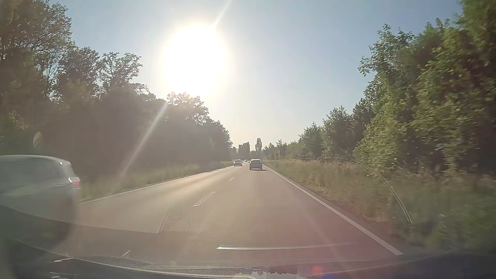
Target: Follow the waypoints while adhering to traffic rules and regulations
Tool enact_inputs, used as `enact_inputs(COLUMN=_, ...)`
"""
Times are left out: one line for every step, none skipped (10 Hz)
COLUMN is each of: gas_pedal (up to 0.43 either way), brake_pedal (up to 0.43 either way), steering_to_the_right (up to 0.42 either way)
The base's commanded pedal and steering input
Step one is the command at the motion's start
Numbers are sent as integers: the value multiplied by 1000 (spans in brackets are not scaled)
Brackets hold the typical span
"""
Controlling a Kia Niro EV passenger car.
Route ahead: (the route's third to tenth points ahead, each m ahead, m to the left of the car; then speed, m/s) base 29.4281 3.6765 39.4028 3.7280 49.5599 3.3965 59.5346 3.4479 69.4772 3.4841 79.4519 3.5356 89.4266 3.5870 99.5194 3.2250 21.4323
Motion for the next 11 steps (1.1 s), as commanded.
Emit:
enact_inputs(gas_pedal=138, brake_pedal=0, steering_to_the_right=0)
enact_inputs(gas_pedal=138, brake_pedal=0, steering_to_the_right=0)
enact_inputs(gas_pedal=138, brake_pedal=0, steering_to_the_right=0)
enact_inputs(gas_pedal=138, brake_pedal=0, steering_to_the_right=0)
enact_inputs(gas_pedal=138, brake_pedal=0, steering_to_the_right=0)
enact_inputs(gas_pedal=138, brake_pedal=0, steering_to_the_right=0)
enact_inputs(gas_pedal=138, brake_pedal=0, steering_to_the_right=-1)
enact_inputs(gas_pedal=138, brake_pedal=0, steering_to_the_right=-1)
enact_inputs(gas_pedal=138, brake_pedal=0, steering_to_the_right=-1)
enact_inputs(gas_pedal=138, brake_pedal=0, steering_to_the_right=-1)
enact_inputs(gas_pedal=138, brake_pedal=0, steering_to_the_right=-1)
